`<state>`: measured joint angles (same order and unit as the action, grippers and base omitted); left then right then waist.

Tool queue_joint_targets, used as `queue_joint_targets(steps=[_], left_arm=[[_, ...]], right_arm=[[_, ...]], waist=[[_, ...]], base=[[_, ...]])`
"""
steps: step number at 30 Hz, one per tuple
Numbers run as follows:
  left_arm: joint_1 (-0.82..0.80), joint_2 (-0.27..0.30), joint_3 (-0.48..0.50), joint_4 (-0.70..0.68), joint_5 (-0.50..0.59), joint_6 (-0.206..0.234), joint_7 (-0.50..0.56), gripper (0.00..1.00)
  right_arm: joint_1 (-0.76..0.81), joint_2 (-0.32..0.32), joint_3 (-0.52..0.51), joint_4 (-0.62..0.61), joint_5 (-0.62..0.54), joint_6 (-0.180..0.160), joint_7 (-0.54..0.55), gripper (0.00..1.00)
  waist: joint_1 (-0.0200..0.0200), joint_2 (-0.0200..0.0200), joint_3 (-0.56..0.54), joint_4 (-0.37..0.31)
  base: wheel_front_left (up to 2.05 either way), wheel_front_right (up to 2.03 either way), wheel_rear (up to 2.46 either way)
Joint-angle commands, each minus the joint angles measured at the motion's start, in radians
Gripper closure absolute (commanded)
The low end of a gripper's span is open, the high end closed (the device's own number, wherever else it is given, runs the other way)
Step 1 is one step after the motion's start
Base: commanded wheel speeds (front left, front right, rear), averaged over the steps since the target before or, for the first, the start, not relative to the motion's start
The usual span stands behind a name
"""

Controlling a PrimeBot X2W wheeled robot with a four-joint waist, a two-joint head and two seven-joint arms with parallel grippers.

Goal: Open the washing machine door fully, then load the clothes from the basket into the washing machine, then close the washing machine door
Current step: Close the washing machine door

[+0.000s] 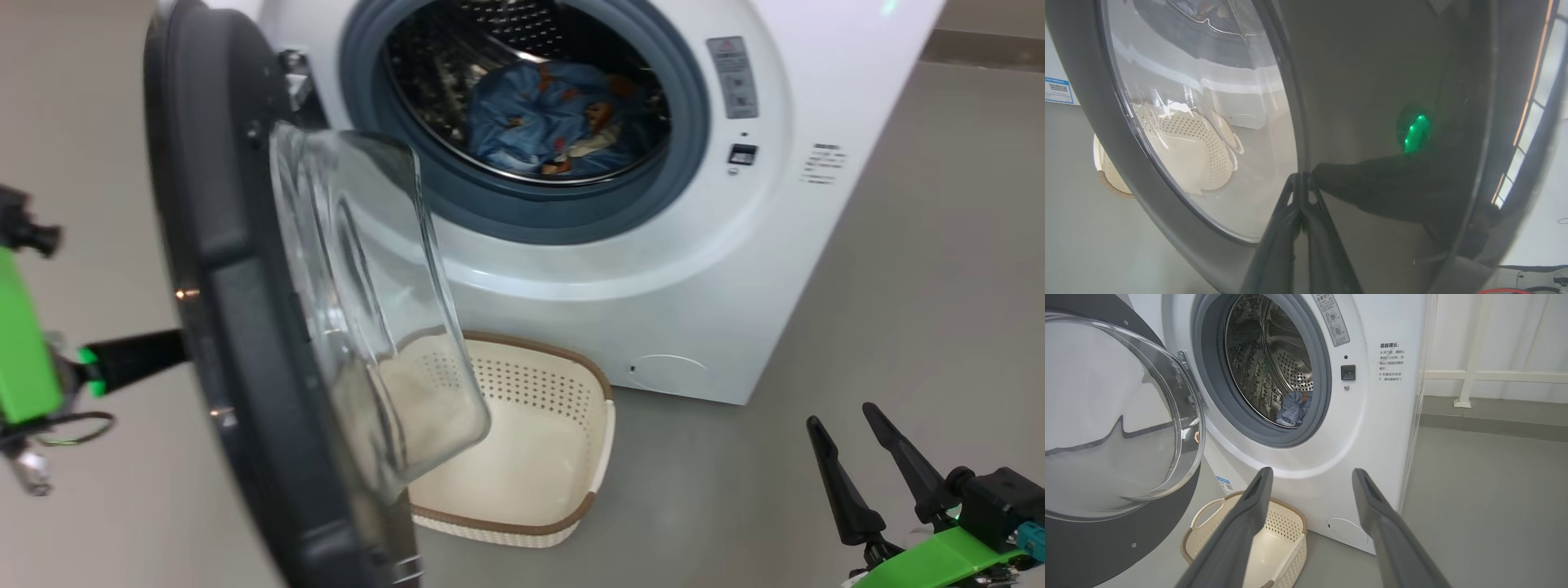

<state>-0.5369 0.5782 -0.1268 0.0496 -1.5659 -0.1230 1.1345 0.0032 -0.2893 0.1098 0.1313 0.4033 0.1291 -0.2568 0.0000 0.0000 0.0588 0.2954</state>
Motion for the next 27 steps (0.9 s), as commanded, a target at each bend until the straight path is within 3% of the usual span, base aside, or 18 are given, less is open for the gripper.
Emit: queue_joint_targets(steps=[1,14,20,27], left_arm=[[-0.054,0.02,0.027,-0.046,0.006,-0.008,-0.002,1.0],[-0.137,-0.082,-0.033,0.005,0.054,-0.008,-0.084,1.0],[-0.143,-0.079,-0.037,0.015,0.069,-0.008,-0.11,1.0],[-0.1,-0.054,-0.024,0.025,0.077,-0.008,-0.14,1.0]], right_arm=[[0.01,-0.014,0.012,-0.028,-0.008,0.002,-0.005,0.0],[0.011,0.002,-0.013,-0.041,-0.016,0.002,-0.005,0.0],[0.007,0.008,-0.02,-0.045,-0.017,0.002,-0.005,0.0],[0.013,0.015,-0.024,-0.041,-0.018,0.002,-0.005,0.0]], waist=[[0.0,0.0,-0.004,-0.034],[0.0,0.0,0.013,-0.187],[0.0,0.0,0.023,-0.216],[0.0,0.0,0.011,-0.198]], base=[[0.0,0.0,0.0],[0.0,0.0,0.0],[0.0,0.0,0.0],[0.0,0.0,0.0]])
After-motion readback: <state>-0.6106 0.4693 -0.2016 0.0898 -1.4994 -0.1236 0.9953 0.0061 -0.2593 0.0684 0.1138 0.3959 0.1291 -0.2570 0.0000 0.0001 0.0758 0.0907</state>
